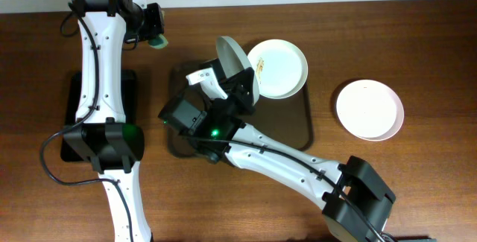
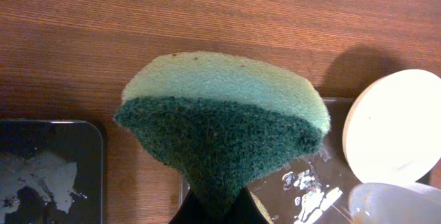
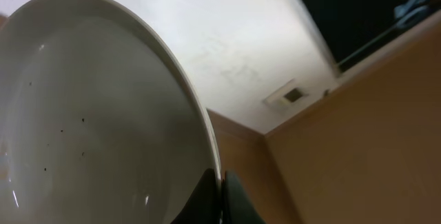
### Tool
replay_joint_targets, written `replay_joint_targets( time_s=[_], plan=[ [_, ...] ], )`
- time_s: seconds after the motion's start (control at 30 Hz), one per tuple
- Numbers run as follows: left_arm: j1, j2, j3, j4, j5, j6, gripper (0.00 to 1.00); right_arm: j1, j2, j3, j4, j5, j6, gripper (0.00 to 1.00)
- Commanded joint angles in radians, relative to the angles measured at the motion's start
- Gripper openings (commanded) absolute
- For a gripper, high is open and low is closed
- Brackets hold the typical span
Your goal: Clean dirty plates on tray and stack at the side
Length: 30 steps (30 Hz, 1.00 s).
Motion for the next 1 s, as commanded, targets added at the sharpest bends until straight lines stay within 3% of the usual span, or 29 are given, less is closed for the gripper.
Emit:
replay_joint_targets(
  time_s=[0.0,0.33,0.43,0.53,0.63,0.77,0.97],
  plan=[
    [0.001,-0.007,0.008,-0.002,0.023,-0.01,0.01,0.024,-0.021,0.017,-0.002,0.106,0.004,0.04],
    [0.001,-0.006,0.008,-0.008,0.023,-0.01,0.01,0.024,-0.023,0.017,-0.002,0.08,0.058,0.04],
    [0.001,-0.005,0.008,-0.008,0.023,-0.01,0.01,0.017,-0.048,0.017,-0.063,-0.122,0.068,0.04],
    [0.001,-0.005,0.008,-0.008,0.023,-0.009,0.01,-0.027,-0.11,0.018,-0.172,-0.365,0.172,0.04],
    [0.001,-0.004,0.008,-0.005,0.023,-0.009,0.01,-0.138,-0.206,0.018,-0.277,-0.653,0.264,0.04],
    [0.0,-0.003,0.008,-0.002,0.023,-0.009,0.01,-0.305,-0.306,0.017,-0.336,-0.952,0.267,0.04],
    [0.0,-0.003,0.008,-0.002,0.023,-0.009,0.01,-0.643,-0.404,0.017,-0.416,-1.229,0.267,0.04]
  ],
)
